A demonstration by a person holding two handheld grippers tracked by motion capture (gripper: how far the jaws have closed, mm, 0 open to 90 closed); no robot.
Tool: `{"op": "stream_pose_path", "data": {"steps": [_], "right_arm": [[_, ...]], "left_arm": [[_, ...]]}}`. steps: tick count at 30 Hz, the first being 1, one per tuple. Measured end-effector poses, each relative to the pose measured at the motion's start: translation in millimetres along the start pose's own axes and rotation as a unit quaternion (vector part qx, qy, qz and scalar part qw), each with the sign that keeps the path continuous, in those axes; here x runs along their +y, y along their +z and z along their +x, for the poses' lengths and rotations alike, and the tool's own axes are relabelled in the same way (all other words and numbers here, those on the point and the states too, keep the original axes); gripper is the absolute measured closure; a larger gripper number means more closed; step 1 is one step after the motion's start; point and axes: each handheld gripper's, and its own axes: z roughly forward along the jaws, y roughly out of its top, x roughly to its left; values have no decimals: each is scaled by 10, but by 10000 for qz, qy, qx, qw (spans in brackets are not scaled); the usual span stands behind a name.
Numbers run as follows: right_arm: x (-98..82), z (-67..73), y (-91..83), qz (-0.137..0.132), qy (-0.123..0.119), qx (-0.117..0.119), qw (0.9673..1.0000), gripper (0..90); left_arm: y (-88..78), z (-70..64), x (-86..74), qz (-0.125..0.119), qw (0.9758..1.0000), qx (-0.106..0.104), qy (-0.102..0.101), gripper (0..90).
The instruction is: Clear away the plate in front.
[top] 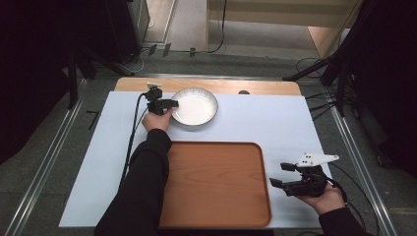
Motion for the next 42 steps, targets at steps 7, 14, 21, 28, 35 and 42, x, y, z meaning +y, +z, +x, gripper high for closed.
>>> {"op": "stream_pose_path", "data": {"steps": [7, 14, 21, 28, 35, 42], "right_arm": [[6, 4, 1, 3, -1, 13, 10000, 258], [11, 8, 10, 40, -35, 14, 10000, 258], [7, -3, 7, 32, -32, 2, 10000, 258], [-5, -8, 0, 28, -25, -20, 10000, 258], [-4, -12, 1, 38, -24, -14, 10000, 257], [-5, -12, -2, 31, -20, -21, 10000, 258]], "left_arm": [[22, 59, -88, -397, 9986, -216, -270, 768], [8, 126, -84, -351, 9961, -453, -667, 812], [-23, 175, -65, -329, 9928, -678, -928, 850], [-19, 215, -62, -167, 9900, -788, -1161, 851], [-42, 224, -47, -150, 9875, -877, -1302, 845], [-104, 241, -17, -156, 9870, -909, -1317, 836]]}}
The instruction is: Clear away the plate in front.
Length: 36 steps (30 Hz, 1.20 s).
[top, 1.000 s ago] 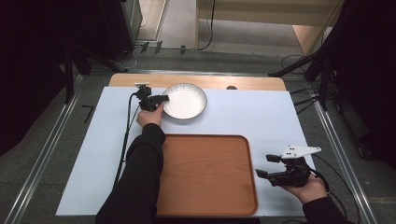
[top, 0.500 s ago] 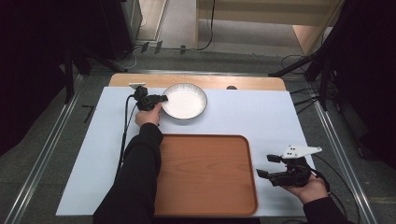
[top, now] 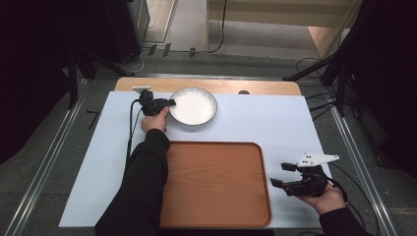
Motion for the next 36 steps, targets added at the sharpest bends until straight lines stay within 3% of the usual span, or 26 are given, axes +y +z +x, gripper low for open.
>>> {"op": "stream_pose_path", "data": {"steps": [8, 14, 20, 36], "right_arm": [[2, -2, 1, 11, 10, 7, 10000, 258], [3, 0, 3, 7, 27, 1, 10000, 258], [-1, -4, -4, 4, 43, -6, 10000, 258], [8, 4, -7, -13, 20, -22, 10000, 258]], "left_arm": [[-54, 5, 18, 79, 9999, -107, -21, 828], [-78, -6, 9, 130, 9994, -317, -98, 831], [-145, -39, 25, 292, 9987, -403, -83, 830], [-426, -131, -14, 581, 9967, -561, 124, 827]]}}
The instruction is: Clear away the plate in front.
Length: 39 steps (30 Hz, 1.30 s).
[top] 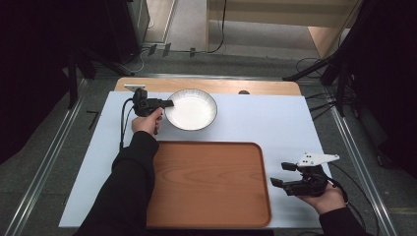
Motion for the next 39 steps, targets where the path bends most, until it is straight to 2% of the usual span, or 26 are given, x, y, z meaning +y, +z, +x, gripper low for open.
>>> {"op": "stream_pose_path", "data": {"steps": [3, 7, 13, 16, 22, 31, 39], "right_arm": [[0, -1, -1, 2, -4, -6, 10000, 257], [0, 0, -2, 7, 4, -18, 10000, 258], [8, 7, 7, 25, 14, -36, 10000, 258], [11, 10, 10, 44, 15, -31, 10000, 258], [10, 15, 15, 49, 4, -37, 10000, 258], [4, 19, 20, 91, 36, -28, 9999, 257], [8, 19, 31, 103, 11, -22, 9999, 257]], "left_arm": [[-53, -1, -37, 30, 10000, -90, -20, 826], [-112, -21, -82, 128, 9997, -70, 172, 824], [-200, -18, -171, 226, 9993, -229, 167, 826], [-250, -22, -214, 279, 9989, -282, 232, 825], [-363, -19, -313, 284, 9982, -481, 195, 825], [-538, -47, -448, 288, 9976, -521, 357, 822], [-640, -36, -589, 438, 9970, -496, 413, 821]]}}
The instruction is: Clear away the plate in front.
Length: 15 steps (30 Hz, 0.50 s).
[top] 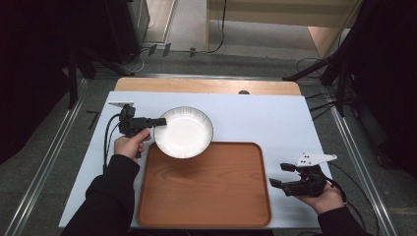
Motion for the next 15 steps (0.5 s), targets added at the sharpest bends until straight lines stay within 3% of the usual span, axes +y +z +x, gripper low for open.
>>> {"op": "stream_pose_path", "data": {"steps": [15], "right_arm": [[6, 1, 11, 12, -7, 35, 10000, 255]], "left_arm": [[-87, -43, -305, 199, 9998, -78, 13, 816]]}}
